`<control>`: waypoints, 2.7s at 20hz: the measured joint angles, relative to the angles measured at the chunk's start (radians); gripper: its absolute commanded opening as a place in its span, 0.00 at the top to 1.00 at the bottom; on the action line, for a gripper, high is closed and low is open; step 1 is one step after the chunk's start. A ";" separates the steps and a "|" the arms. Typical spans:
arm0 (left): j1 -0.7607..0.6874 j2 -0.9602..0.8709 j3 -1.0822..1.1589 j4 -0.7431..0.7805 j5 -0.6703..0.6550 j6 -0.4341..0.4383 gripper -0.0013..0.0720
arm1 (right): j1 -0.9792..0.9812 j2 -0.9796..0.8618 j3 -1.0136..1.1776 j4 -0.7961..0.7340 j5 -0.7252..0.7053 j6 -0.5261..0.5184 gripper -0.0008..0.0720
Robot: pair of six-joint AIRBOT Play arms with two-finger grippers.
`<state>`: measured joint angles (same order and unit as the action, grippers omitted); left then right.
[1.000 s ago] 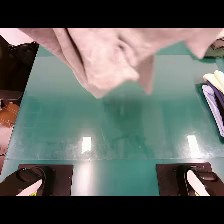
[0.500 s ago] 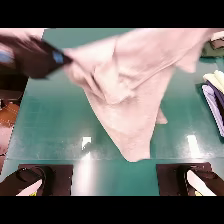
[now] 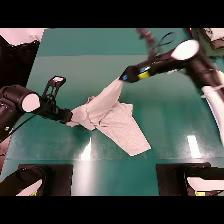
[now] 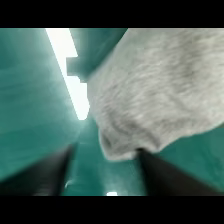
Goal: Fold the shirts.
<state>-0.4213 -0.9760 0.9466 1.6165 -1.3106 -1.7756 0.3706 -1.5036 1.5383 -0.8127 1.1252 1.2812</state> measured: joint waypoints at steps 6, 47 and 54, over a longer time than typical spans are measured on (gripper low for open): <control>0.000 0.000 0.070 0.058 -0.032 -0.018 0.11 | 0.053 -0.117 0.000 0.045 -0.067 0.003 0.17; -0.109 -0.349 0.606 -0.311 0.193 0.314 0.95 | -0.263 0.444 -0.897 -0.201 0.212 0.065 0.26; -0.109 -0.344 0.609 -0.311 0.183 0.315 0.95 | -0.107 0.450 -0.991 -0.192 0.067 0.102 0.27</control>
<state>-0.5304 -1.3201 1.5558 1.3056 -1.1275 -1.4601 0.2638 -1.0538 0.5468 -1.0042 1.1923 1.3834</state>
